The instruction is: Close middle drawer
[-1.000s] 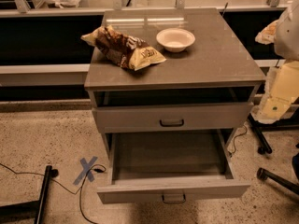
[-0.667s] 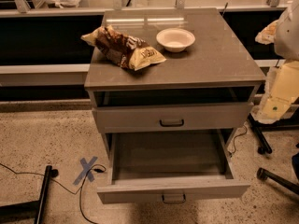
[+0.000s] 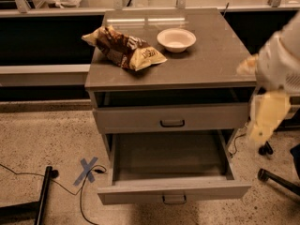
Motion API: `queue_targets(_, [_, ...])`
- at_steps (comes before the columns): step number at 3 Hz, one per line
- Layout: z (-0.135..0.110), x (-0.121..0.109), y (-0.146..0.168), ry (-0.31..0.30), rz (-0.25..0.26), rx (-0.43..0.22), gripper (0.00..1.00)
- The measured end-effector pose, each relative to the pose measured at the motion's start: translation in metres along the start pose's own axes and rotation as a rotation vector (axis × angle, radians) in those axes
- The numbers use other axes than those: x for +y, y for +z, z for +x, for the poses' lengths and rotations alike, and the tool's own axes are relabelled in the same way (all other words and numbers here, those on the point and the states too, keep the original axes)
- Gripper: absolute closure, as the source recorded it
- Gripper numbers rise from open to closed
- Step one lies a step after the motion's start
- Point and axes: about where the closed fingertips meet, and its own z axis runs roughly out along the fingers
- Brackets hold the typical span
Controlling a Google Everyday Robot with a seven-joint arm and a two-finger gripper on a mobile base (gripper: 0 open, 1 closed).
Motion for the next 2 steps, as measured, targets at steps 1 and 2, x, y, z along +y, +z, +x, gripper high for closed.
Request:
queue_targets(1, [0.019, 0.034, 0.067, 0.012, -0.060, -0.152, 0.00])
queue_targets(2, [0.035, 0.053, 0.093, 0.012, -0.074, -0.179, 0.00])
